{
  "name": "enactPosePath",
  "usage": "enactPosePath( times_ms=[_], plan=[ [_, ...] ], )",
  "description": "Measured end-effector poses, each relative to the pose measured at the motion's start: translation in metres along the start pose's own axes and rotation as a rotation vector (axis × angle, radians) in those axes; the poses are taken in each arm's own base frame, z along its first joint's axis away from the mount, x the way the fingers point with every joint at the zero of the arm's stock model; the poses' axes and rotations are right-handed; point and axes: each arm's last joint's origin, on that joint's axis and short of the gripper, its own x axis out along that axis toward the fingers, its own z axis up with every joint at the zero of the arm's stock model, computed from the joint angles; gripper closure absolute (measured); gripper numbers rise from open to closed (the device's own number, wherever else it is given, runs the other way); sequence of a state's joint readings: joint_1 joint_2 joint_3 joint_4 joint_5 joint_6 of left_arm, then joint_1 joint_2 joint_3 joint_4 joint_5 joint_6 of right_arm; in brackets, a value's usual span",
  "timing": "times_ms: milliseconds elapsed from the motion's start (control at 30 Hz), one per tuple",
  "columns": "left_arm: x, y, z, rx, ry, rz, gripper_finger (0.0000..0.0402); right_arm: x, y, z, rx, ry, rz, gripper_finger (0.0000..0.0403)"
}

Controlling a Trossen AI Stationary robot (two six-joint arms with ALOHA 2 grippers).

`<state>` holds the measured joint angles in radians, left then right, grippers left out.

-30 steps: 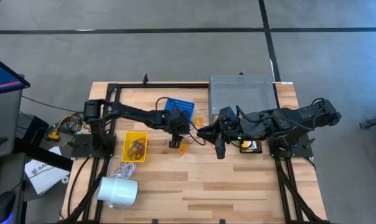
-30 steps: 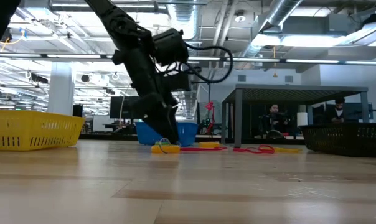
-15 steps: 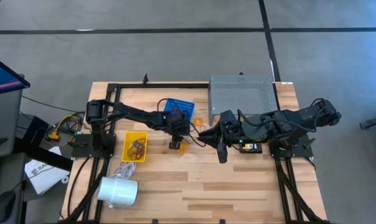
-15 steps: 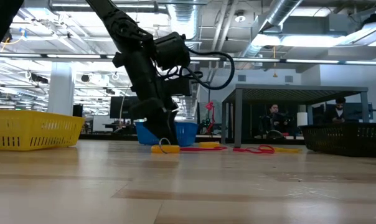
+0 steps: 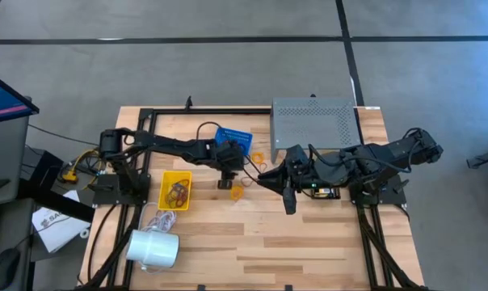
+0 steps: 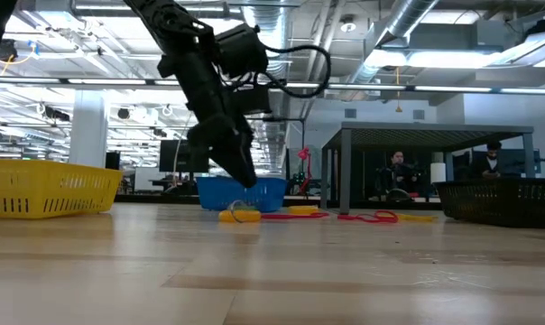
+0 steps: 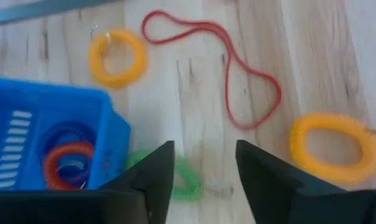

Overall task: Pick & Place Office Desk Supplies
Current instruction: Put the green spring keychain band into the blue bin

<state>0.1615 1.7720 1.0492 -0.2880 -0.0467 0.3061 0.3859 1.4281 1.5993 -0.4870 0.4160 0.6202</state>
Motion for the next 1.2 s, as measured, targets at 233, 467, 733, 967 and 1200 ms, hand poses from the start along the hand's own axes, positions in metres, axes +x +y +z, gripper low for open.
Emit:
enactPosePath(
  times_ms=[233,467,733,967,1200],
  plan=[
    [0.001,0.005,-0.010,-0.017,0.084,-0.015,0.0190,0.000,0.000,0.000,-0.004,0.002,-0.001,0.0326],
    [0.004,0.006,-0.011,-0.023,0.084,-0.014,0.0189,0.000,0.000,0.000,-0.003,0.001,-0.001,0.0326],
    [0.014,0.006,-0.016,-0.031,0.111,-0.048,0.0193,0.000,0.001,0.001,0.004,-0.008,0.005,0.0326],
    [0.031,0.006,-0.023,-0.075,0.148,-0.102,0.0195,0.000,0.001,0.001,0.007,-0.012,0.008,0.0326],
    [0.031,0.008,-0.024,-0.158,0.151,-0.122,0.0239,0.000,0.001,0.001,0.014,-0.012,0.009,0.0326]
  ],
)
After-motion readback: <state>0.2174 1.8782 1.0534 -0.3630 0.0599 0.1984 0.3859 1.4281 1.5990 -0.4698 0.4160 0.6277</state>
